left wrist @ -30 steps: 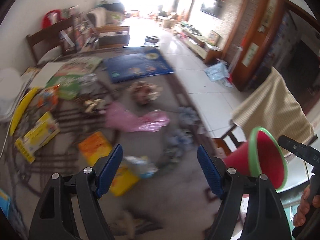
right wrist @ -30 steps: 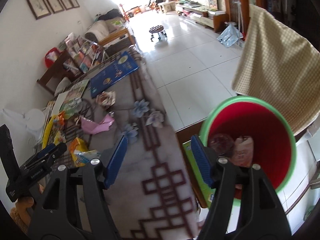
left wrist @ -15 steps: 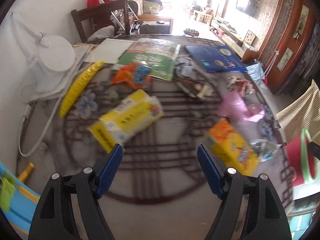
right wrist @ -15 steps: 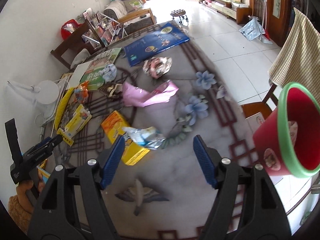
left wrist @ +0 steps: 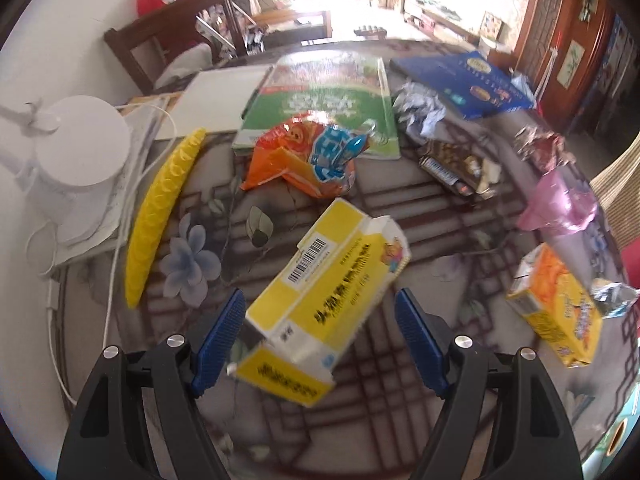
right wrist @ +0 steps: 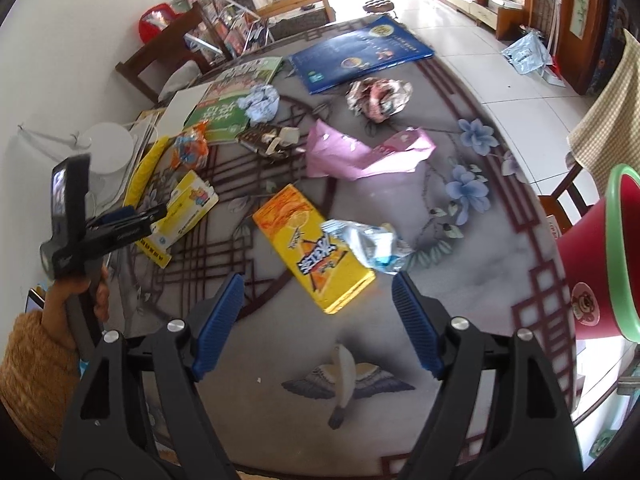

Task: Collect trash
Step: 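Move both tools back to the table toward the yellow boxes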

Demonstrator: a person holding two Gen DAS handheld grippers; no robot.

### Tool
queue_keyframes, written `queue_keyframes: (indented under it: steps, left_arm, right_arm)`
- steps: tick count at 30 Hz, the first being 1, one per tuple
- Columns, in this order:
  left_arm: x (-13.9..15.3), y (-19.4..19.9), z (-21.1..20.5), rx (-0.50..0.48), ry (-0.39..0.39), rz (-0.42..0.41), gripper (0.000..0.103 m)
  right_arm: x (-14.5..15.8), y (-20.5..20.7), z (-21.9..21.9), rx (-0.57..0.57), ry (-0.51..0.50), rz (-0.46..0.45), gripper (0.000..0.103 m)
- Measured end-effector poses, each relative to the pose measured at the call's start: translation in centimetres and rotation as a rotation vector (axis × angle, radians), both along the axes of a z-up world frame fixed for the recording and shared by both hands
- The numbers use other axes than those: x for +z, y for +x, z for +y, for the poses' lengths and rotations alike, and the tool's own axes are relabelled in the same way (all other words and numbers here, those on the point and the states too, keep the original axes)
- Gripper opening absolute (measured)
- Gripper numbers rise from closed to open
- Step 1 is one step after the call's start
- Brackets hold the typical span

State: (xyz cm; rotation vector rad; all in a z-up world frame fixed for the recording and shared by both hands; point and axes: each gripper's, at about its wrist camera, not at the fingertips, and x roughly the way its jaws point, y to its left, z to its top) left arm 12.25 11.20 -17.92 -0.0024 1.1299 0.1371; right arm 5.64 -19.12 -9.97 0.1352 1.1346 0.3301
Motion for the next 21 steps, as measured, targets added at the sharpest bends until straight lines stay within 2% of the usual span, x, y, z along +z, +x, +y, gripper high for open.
queue_keyframes:
  steps: [6, 10, 12, 13, 16, 18, 21]
  left_arm:
    - [-2.7, 1.4, 0.8, -0.029, -0.005, 0.073, 0.075]
    - [-3.5, 1.7, 0.9, -0.030, -0.023, 0.083, 0.074]
    - [-3.6, 1.7, 0.8, -0.032, -0.025, 0.081, 0.063]
    - [-3.6, 1.7, 0.6, -0.032, -0.022, 0.075, 0.062]
    - [-3.0, 1.3, 0.4, -0.032, -0.019, 0.046, 0.048]
    - [-2.1, 1.3, 0.4, -0.025, -0.042, 0.016, 0.023]
    - [-1.0, 1.3, 0.7, 0.021, -0.090, 0.002, 0.016]
  right_arm:
    - [-1.8, 1.5, 2.6, 0.042, -0.031, 0.060, 0.078]
    - [-2.5, 2.0, 3.8, 0.064, -0.037, 0.079, 0.078]
    - [-2.7, 2.2, 4.1, 0.073, -0.038, 0.086, 0.079]
    - [-2.9, 2.2, 4.3, 0.079, -0.041, 0.090, 0.079]
    - [-3.1, 2.5, 4.6, 0.096, -0.048, 0.099, 0.079]
    - [-3.1, 2.6, 4.6, 0.100, -0.049, 0.097, 0.079]
    - [-3.4, 2.8, 4.4, 0.094, -0.048, 0.099, 0.081]
